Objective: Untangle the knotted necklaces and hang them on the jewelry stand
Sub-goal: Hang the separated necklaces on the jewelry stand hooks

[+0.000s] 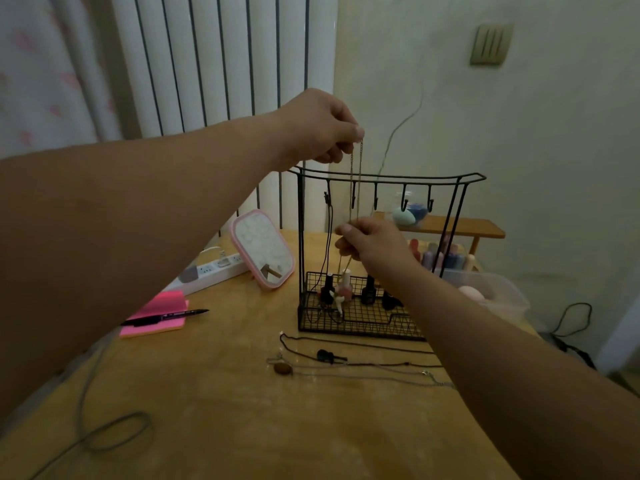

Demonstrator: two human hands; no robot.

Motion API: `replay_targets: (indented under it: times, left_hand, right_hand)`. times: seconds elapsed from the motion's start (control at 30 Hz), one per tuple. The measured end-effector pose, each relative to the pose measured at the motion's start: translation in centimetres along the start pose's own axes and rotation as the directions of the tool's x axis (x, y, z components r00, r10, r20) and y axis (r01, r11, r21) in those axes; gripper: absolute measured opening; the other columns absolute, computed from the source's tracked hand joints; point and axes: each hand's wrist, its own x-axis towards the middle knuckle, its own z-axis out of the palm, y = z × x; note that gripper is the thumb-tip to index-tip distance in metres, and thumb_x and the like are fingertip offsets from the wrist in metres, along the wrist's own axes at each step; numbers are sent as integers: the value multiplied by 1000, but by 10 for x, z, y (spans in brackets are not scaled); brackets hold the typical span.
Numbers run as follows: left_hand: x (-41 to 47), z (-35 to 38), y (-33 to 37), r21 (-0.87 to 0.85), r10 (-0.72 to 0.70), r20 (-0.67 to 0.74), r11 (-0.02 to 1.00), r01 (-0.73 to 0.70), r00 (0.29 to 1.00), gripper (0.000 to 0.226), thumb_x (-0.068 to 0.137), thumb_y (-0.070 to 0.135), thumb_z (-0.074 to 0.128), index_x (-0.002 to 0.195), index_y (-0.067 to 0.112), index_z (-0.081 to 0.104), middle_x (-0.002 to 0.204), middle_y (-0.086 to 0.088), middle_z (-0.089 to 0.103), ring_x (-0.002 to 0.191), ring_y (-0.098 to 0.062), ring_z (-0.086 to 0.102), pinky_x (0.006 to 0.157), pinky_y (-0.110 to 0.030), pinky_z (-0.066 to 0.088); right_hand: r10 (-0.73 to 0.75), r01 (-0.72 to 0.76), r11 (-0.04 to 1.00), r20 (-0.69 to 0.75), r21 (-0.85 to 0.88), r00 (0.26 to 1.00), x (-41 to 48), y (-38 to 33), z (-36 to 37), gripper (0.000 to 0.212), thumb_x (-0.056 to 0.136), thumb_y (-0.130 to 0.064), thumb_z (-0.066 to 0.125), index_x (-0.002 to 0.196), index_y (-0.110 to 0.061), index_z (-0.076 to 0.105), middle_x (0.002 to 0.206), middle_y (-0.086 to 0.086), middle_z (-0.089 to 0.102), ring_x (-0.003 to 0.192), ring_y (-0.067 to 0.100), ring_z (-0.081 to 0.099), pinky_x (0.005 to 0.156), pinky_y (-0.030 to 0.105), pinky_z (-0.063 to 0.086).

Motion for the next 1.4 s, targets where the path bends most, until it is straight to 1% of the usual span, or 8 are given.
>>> replay_targets:
  times: [0.3, 0.47, 0.73, 0.83, 0.9, 1.07, 1.27, 1.4]
  left_hand:
    - [-2, 2, -5, 13, -5, 9, 1000, 5, 1000, 10, 100, 24, 69, 102, 14, 73, 91, -4, 74, 71, -7, 69, 61, -14, 53]
    - [-2, 4, -10, 19, -10, 17, 1000, 10, 1000, 12, 100, 24, 69, 104, 13, 73, 92, -5, 74, 70, -8, 69, 61, -15, 53]
    - [-4, 10, -16, 134, 4, 48, 991, -10, 999, 14, 100, 27, 69, 105, 15, 73, 93, -3, 75, 75, -10, 69, 60, -16, 53]
    - [-6, 13, -19, 261, 43, 69, 963, -59, 997, 14, 100, 31, 68, 102, 17, 73, 89, 2, 73, 75, -9, 67, 63, -21, 52]
    - [-8, 15, -21, 324, 50, 101, 943, -80, 994, 13, 100, 33, 68, 98, 20, 72, 87, 4, 71, 77, -9, 67, 66, -22, 49]
    - [-8, 19, -30, 415, 45, 150, 904, -104, 988, 14, 100, 35, 68, 97, 23, 72, 88, 7, 71, 77, -5, 65, 65, -22, 45]
    - [-1, 21, -34, 439, 14, 193, 893, -99, 981, 13, 100, 34, 68, 96, 23, 73, 84, 8, 74, 72, -8, 68, 64, -24, 50]
    - [0, 24, -31, 474, 57, 214, 867, -155, 975, 10, 100, 33, 68, 97, 25, 71, 85, 10, 70, 80, -4, 66, 67, -21, 45]
  right_hand:
    - [1, 0, 1000, -63, 5, 998, 4, 9, 1, 23, 109, -26, 51, 117, -15, 69, 101, 0, 75, 96, 11, 71, 88, 32, 56]
    - [-16, 16, 1000, -91, -1, 996, 5, 15, 0, 18, 109, -26, 51, 109, -20, 69, 100, 0, 76, 96, 13, 71, 88, 34, 57]
    - [31, -28, 999, -102, 28, 994, 2, 26, 0, 20, 109, -24, 52, 113, -15, 70, 100, 2, 76, 96, 14, 71, 90, 36, 57]
    - [54, -53, 998, -89, 15, 995, -3, 34, 2, 21, 109, -23, 53, 115, -14, 70, 99, 1, 76, 97, 14, 71, 90, 34, 57]
    - [71, -71, 997, -56, 7, 996, -6, 38, 2, 19, 108, -23, 53, 113, -15, 70, 100, 1, 76, 99, 14, 71, 86, 32, 58]
    - [87, -86, 994, 15, -68, 996, -16, 45, 5, 22, 108, -27, 54, 116, -15, 70, 105, 4, 71, 90, 13, 68, 51, 8, 48]
    - [88, -85, 993, 32, -87, 996, -15, 52, 6, 22, 108, -30, 54, 116, -19, 70, 104, 2, 70, 90, 11, 67, 55, 11, 47]
    - [95, -92, 991, 27, -98, 995, -15, 55, 7, 21, 108, -30, 54, 115, -20, 70, 100, 1, 71, 85, 6, 67, 61, 13, 45]
